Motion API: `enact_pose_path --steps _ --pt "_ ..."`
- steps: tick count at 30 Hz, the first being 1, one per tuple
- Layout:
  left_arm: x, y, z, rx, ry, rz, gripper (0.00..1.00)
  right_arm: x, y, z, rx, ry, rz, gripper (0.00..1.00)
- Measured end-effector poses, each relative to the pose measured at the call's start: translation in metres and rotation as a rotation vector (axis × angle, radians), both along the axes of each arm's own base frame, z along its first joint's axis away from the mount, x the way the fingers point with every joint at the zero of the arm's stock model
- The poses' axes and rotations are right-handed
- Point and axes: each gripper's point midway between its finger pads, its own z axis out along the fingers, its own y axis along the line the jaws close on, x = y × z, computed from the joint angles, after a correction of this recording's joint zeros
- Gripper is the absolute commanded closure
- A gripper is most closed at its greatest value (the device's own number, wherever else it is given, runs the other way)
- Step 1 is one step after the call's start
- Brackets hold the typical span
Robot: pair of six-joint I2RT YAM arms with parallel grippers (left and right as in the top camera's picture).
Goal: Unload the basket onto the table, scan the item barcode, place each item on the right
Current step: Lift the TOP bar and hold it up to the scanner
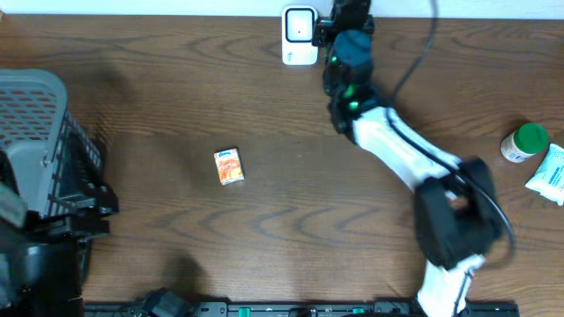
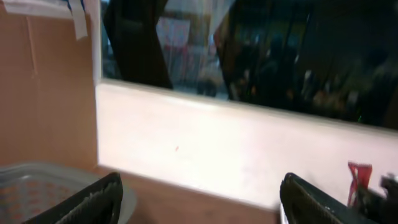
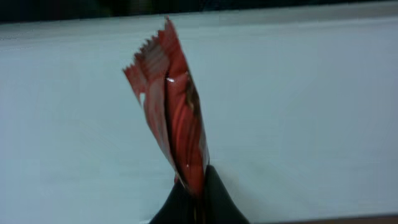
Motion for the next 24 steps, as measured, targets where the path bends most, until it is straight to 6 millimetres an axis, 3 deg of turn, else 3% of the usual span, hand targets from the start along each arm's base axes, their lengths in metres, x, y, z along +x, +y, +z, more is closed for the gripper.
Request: enact_pose_path --steps 3,6,12,18,24 --pt "0.002 -0.001 -0.018 0.044 0.074 0.0 0.18 0.025 0.003 -0.041 -0.095 0.039 -0.064 0.99" --pt "0.002 -0.001 -0.032 0.082 0.135 0.0 0.18 0.05 0.012 -0.066 -0.159 0.059 -0.088 0.99" --pt "0.001 -0.001 -0.049 0.125 0.205 0.0 0.18 0.091 0.041 -0.08 -0.255 0.094 -0.073 0.99" --pt "0.0 0.0 -0.052 0.133 0.218 0.0 0.19 0.101 0.078 -0.089 -0.343 0.073 -0.02 0.99" --pt "0.0 0.0 -0.056 0.143 0.234 0.0 0.19 0.099 0.099 -0.143 -0.535 0.142 0.021 0.99"
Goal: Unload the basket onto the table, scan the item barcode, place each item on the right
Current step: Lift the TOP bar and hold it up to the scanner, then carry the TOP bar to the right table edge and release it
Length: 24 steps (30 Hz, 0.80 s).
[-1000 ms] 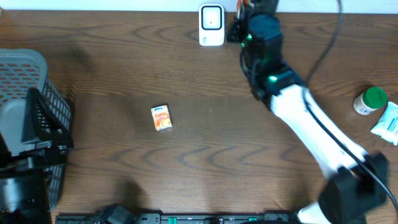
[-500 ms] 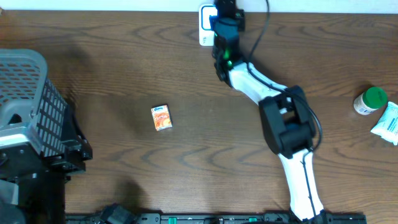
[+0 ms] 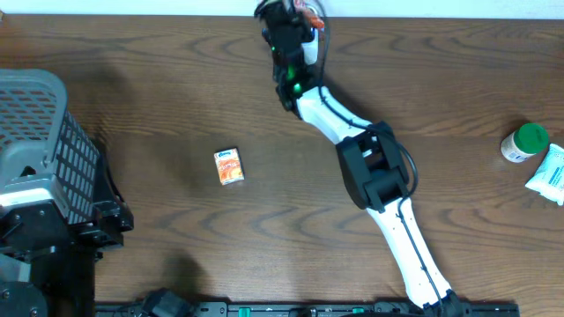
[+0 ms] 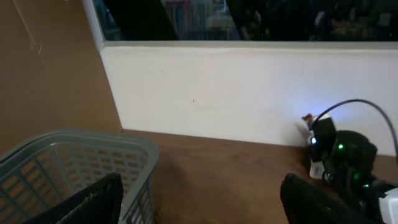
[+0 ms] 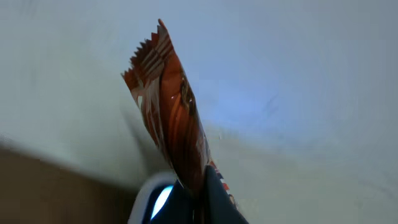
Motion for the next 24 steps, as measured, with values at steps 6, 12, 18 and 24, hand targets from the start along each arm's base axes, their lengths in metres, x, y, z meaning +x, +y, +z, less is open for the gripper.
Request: enact_pose_path --steps 6,12,18,24 --pt "-0.001 0.0 -0.004 0.01 0.017 0.0 0.18 -0.006 0.009 -0.056 -0.193 0.15 0.044 0.99" --pt "-0.001 0.001 -0.007 0.017 0.028 0.0 0.18 -0.007 0.014 -0.061 -0.231 0.173 0.069 0.99" --pt "-0.001 0.001 -0.007 0.017 0.028 0.0 0.18 -0.01 0.025 -0.055 -0.221 0.148 0.09 0.99" --pt "-0.001 0.001 -0.007 0.017 0.028 0.0 0.18 -0.021 0.03 -0.063 -0.247 0.222 0.08 0.99"
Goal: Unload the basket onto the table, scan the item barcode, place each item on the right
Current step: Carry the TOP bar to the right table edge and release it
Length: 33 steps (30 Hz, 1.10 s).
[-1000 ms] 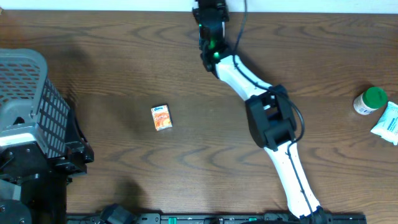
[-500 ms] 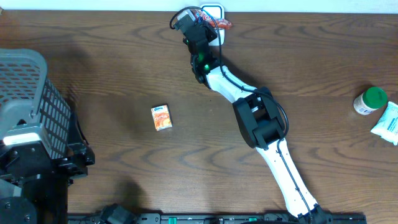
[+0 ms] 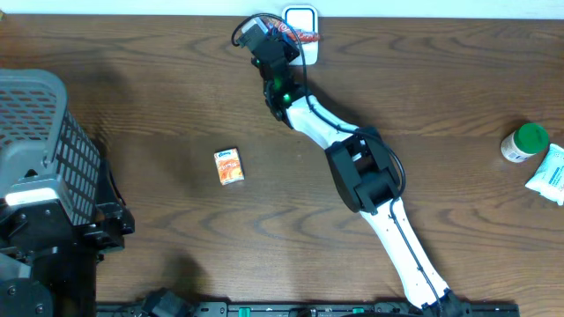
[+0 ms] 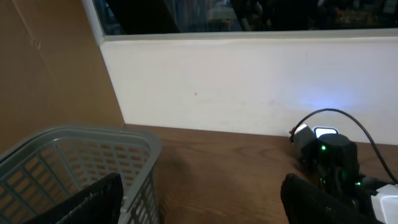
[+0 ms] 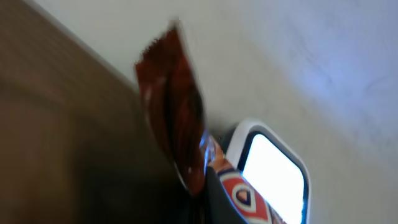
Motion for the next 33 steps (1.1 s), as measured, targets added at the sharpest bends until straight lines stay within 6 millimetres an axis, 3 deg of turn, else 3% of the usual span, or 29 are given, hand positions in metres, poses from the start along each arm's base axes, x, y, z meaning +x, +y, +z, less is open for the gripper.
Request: enact_pose_path --steps 3,6,9,11,14,19,21,26,28,29,33 --pt "0.0 0.0 0.0 0.001 0.001 0.0 0.18 -0.015 -0.016 0.004 -0.094 0.127 -0.047 0.99" --pt "0.0 0.0 -0.001 0.002 0.003 0.0 0.18 -0.039 -0.049 0.03 -0.195 0.267 -0.118 0.99" --pt "0.0 0.0 -0.001 0.002 0.004 0.0 0.18 -0.061 -0.095 0.068 -0.213 0.359 -0.213 0.99" --pt "0.0 0.0 -0.001 0.001 0.002 0.0 0.18 -0.078 -0.146 0.088 -0.196 0.436 -0.322 0.99" --pt "0.0 0.0 -0.001 0.002 0.003 0.0 0.18 -0.094 -0.22 0.098 -0.154 0.527 -0.481 0.99" --pt "0.0 0.0 -0.001 0.001 0.003 0.0 0.18 -0.113 -0.344 0.076 -0.023 0.654 -0.746 0.99" --pt "0.0 0.0 -0.001 0.002 0.003 0.0 0.18 -0.119 -0.377 0.066 0.022 0.677 -0.814 0.99" --pt "0.0 0.0 -0.001 0.001 0.003 0.0 0.18 -0.135 -0.437 0.035 0.094 0.709 -0.935 0.99" --pt "0.0 0.0 -0.001 0.001 0.003 0.0 0.18 -0.149 -0.466 0.013 0.12 0.73 -0.995 0.99" --pt "0.0 0.0 -0.001 0.002 0.003 0.0 0.18 -0.15 -0.468 0.01 0.122 0.733 -1.0 0.99" --pt "0.0 0.0 -0.001 0.002 0.003 0.0 0.18 -0.184 -0.513 -0.031 0.152 0.781 -1.098 0.99"
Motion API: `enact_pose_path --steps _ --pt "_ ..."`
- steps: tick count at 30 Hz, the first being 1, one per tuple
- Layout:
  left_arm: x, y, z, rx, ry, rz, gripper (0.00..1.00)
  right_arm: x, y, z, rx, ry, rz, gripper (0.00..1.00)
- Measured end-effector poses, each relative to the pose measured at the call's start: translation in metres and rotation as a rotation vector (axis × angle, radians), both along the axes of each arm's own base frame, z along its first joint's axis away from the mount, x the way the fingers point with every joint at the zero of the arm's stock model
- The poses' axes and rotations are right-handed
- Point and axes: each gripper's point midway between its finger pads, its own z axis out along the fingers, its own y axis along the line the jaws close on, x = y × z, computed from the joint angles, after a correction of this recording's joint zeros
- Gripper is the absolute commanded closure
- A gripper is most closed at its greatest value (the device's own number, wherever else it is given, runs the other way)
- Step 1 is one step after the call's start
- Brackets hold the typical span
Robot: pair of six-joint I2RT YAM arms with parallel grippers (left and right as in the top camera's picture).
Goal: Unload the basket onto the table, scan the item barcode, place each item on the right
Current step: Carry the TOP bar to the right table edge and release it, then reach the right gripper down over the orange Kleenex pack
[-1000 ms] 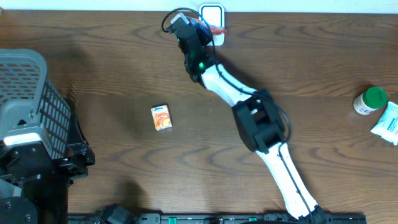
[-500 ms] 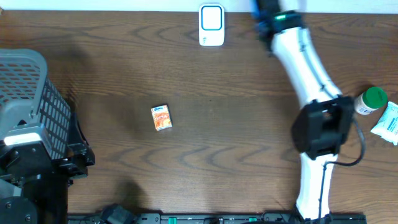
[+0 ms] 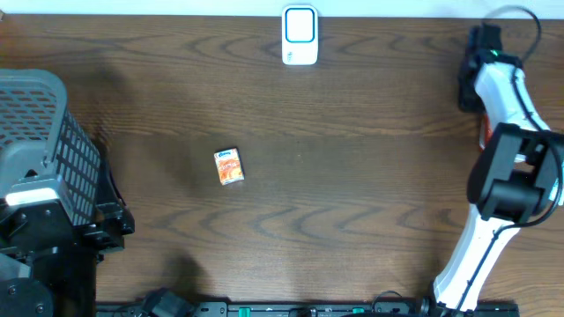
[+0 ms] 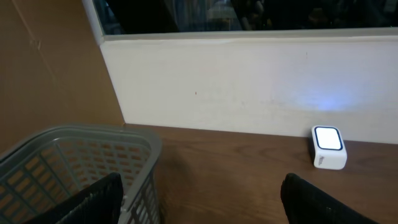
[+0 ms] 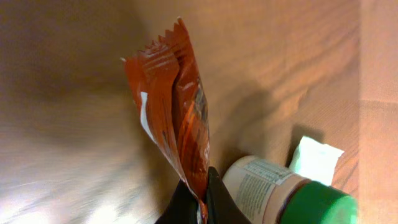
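Note:
My right gripper (image 5: 200, 200) is shut on the lower end of a red snack packet (image 5: 174, 118), which stands upright above the fingers. In the overhead view only a red sliver of the packet (image 3: 483, 132) shows beside the right arm, at the table's right side. The white barcode scanner (image 3: 300, 35) stands at the back edge in the middle, its screen lit, and far from the packet. The left wrist view also shows the scanner (image 4: 328, 147). My left gripper (image 4: 202, 202) is open and empty beside the basket.
A green-capped bottle (image 5: 280, 193) and a white packet (image 5: 314, 158) lie just beyond the held packet. A small orange box (image 3: 229, 165) lies left of the table's middle. A grey basket (image 3: 40, 141) stands at the left edge.
My right gripper, still shut on the red packet, was at the scanner at the back middle and is now at the table's right side by the bottle. The left arm has not moved.
My right gripper held the red packet upright just right of the scanner. Then it was at the scanner, and afterwards the packet was beside the scanner's lit screen. Now the packet is held over the right side, away from the scanner.

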Motion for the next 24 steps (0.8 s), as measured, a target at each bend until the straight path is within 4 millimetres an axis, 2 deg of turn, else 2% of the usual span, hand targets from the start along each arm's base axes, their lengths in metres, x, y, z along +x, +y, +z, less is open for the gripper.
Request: enact_pose_path --steps 2,3,4,5,6,7,10,13,15,17,19,21,22,24 --pt "0.0 0.0 0.0 0.0 0.0 0.0 0.18 -0.015 -0.014 -0.013 0.009 0.022 -0.036 0.99" --pt "0.0 0.0 0.0 0.0 0.0 0.0 0.18 -0.023 -0.022 -0.019 0.013 0.032 -0.059 0.92" --pt "0.0 0.0 0.0 0.0 0.0 0.0 0.18 -0.031 -0.03 -0.024 0.02 0.037 -0.09 0.72" --pt "0.0 0.0 0.0 0.001 0.002 0.0 0.18 -0.034 -0.033 -0.025 0.021 0.041 -0.098 0.41" --pt "0.0 0.0 -0.001 0.003 0.005 0.0 0.18 -0.04 -0.038 -0.026 0.031 0.041 -0.124 0.05" --pt "0.0 0.0 -0.002 0.006 0.01 0.0 0.18 -0.042 -0.04 -0.027 0.043 0.042 -0.135 0.01" --pt "-0.001 0.0 -0.004 0.011 0.018 0.0 0.18 -0.037 -0.028 -0.019 0.104 0.042 -0.122 0.01" --pt "-0.001 0.0 -0.004 0.011 0.019 0.0 0.18 -0.007 0.0 0.012 0.189 -0.042 -0.057 0.01" --pt "-0.001 0.0 -0.005 0.012 0.019 0.0 0.18 0.013 0.028 0.041 0.259 -0.117 0.01 0.01" --pt "-0.001 0.001 -0.004 0.011 0.019 0.0 0.18 0.032 0.068 0.081 0.34 -0.214 0.104 0.01" --pt "-0.001 0.0 -0.005 0.012 0.02 0.0 0.18 0.042 0.114 0.121 0.414 -0.301 0.2 0.01" --pt "-0.001 0.0 -0.005 0.012 0.019 0.0 0.18 0.043 0.175 0.155 0.498 -0.353 0.31 0.01" --pt "-0.001 0.0 -0.005 0.012 0.019 0.0 0.18 0.04 0.206 0.164 0.539 -0.356 0.361 0.01" --pt "-0.001 0.0 -0.005 0.012 0.019 0.0 0.18 0.03 0.27 0.168 0.62 -0.328 0.463 0.01"
